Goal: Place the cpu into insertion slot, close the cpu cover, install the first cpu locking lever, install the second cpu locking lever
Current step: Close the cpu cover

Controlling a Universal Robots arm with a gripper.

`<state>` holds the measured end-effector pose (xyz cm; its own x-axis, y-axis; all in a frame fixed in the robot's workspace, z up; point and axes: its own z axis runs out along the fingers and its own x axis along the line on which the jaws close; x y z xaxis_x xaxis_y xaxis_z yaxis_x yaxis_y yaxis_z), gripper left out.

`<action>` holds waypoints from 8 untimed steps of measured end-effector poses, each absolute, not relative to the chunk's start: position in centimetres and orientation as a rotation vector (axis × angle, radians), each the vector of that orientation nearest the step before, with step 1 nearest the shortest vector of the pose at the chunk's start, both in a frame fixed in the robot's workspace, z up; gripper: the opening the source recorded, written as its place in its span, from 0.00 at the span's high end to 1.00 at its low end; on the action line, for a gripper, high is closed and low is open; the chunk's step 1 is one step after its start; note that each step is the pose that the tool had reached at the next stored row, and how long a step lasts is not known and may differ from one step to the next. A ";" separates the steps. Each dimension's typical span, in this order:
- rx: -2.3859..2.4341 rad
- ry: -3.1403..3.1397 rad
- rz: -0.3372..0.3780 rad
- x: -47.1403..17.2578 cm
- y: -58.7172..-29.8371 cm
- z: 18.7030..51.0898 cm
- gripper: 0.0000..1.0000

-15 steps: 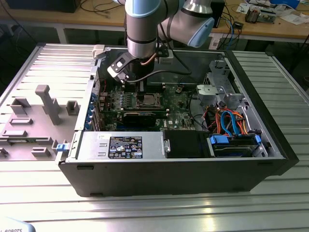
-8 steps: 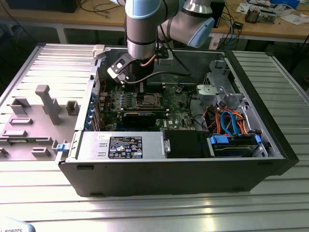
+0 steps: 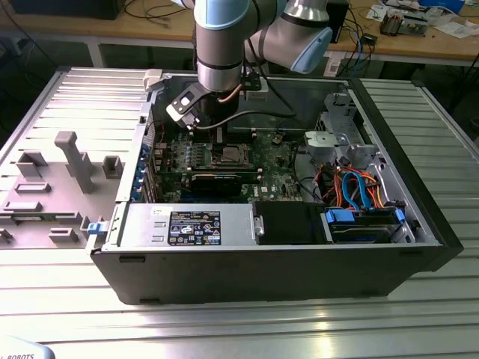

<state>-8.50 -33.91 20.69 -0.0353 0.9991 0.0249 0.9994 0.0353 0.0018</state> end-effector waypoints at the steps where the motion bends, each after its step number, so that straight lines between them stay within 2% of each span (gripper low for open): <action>1: -2.170 -2.248 -0.029 -8.5 -33.9 20.8 0.89; 8: -2.171 -2.248 -0.030 -8.7 -33.9 21.5 0.89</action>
